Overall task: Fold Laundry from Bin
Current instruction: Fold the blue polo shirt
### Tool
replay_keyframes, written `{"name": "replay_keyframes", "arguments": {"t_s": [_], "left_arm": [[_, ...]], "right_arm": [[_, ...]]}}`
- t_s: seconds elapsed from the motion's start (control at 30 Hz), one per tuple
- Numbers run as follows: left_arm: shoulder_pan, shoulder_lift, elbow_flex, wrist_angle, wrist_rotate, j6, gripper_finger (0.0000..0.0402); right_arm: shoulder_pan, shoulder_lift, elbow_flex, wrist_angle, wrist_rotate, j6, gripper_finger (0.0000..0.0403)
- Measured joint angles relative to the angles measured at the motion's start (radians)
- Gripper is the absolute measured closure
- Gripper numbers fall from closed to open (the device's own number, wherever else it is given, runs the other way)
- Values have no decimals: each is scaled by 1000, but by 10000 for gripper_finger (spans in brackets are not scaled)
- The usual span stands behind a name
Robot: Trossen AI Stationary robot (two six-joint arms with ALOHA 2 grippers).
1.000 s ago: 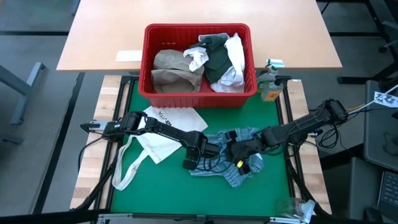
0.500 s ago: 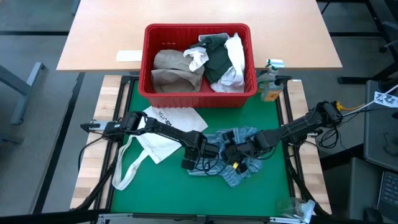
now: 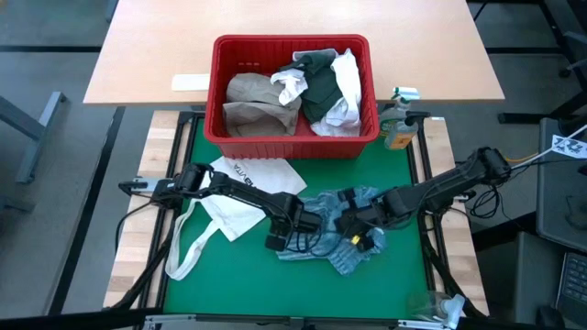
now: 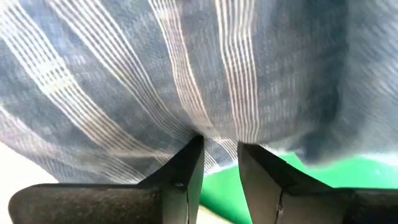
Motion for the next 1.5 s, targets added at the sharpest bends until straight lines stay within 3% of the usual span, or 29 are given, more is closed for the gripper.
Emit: {"name": "replay_keyframes", "arguments": {"t_s": [0.27, 0.47, 0.8, 1.1, 1.3, 1.5], "left_arm": [[-2, -1, 1, 3, -1, 1, 308], [-6, -1, 2, 3, -1, 2, 308], [-8, -3, 3, 1, -1, 2, 308], [-8, -3, 3, 4, -26, 1, 308], [-8, -3, 3, 27, -56, 2, 308], [-8, -4, 3, 49, -57, -13, 308]], "right_arm": [[0, -107, 16, -372, 135, 238, 398], [0, -110, 16, -549, 132, 360, 400], [-1, -109, 16, -547, 170, 362, 376], [-1, -109, 16, -643, 270, 344, 315], [-1, -109, 16, -646, 270, 344, 279], [-1, -108, 44, -632, 213, 344, 277]]}}
